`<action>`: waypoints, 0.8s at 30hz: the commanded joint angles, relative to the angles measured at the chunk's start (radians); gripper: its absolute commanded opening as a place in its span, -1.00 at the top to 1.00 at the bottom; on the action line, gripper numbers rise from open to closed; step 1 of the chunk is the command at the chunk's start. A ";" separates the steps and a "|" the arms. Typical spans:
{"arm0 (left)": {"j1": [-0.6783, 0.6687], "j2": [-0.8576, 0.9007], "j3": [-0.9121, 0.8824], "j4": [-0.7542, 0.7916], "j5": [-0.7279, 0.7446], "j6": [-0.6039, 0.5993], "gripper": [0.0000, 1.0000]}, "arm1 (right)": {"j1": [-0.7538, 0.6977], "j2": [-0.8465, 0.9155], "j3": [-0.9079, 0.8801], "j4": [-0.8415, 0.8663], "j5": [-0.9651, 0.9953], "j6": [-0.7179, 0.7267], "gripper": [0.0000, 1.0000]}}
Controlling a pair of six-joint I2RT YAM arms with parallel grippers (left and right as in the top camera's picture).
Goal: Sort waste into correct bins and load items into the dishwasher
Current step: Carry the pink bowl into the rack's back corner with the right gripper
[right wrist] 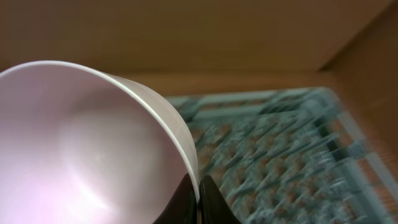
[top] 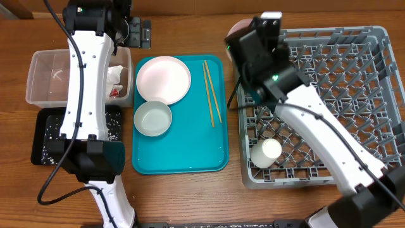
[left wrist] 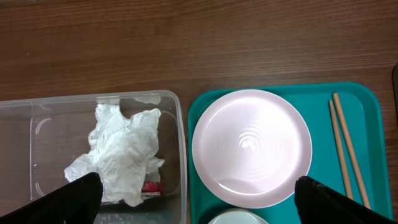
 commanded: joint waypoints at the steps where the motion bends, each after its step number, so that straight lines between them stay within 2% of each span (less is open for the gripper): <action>1: -0.002 -0.014 0.021 0.001 -0.012 0.013 -1.00 | -0.066 0.098 -0.009 0.087 0.238 -0.149 0.92; 6: -0.002 -0.014 0.021 0.001 -0.013 0.013 -1.00 | -0.130 0.204 -0.009 0.226 0.322 -0.260 0.92; 11: -0.002 -0.014 0.021 0.001 -0.012 0.013 -1.00 | -0.139 0.283 -0.009 0.268 0.349 -0.270 0.92; 24: -0.002 -0.014 0.021 0.000 -0.012 0.013 -1.00 | -0.099 0.378 -0.009 0.196 0.381 -0.262 0.92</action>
